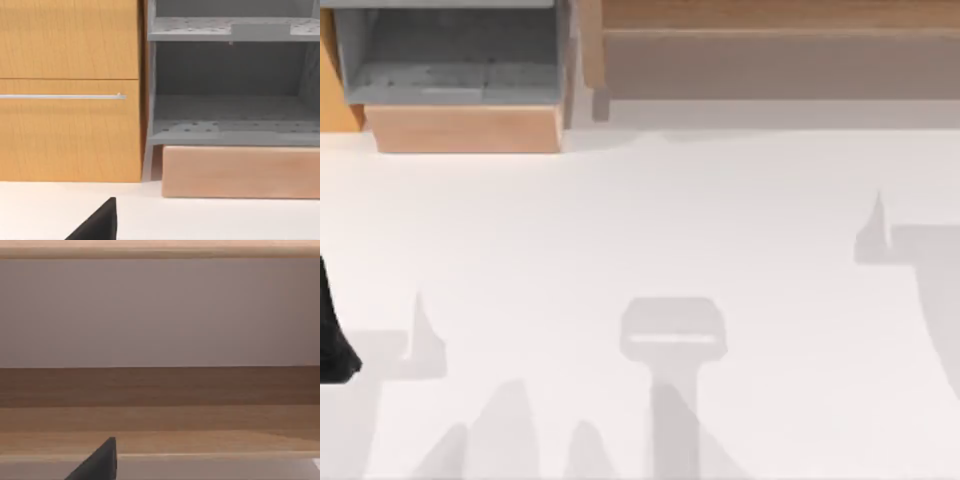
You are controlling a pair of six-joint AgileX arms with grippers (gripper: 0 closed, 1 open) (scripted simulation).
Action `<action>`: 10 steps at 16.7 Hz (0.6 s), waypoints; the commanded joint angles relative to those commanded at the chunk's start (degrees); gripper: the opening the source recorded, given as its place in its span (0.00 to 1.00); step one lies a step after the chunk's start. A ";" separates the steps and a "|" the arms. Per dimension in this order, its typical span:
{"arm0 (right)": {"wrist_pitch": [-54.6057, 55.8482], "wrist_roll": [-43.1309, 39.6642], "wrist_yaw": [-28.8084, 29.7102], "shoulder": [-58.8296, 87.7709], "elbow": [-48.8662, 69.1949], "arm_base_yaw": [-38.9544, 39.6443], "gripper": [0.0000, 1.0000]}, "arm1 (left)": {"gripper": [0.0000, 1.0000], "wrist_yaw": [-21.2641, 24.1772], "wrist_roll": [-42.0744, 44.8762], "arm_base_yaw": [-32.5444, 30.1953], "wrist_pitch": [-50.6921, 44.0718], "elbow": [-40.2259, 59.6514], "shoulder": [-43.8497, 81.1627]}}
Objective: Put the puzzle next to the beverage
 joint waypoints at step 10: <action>1.04 -0.15 17.73 57.43 50.87 15.81 1.00 | 1.00 0.00 0.00 0.00 0.00 0.00 0.00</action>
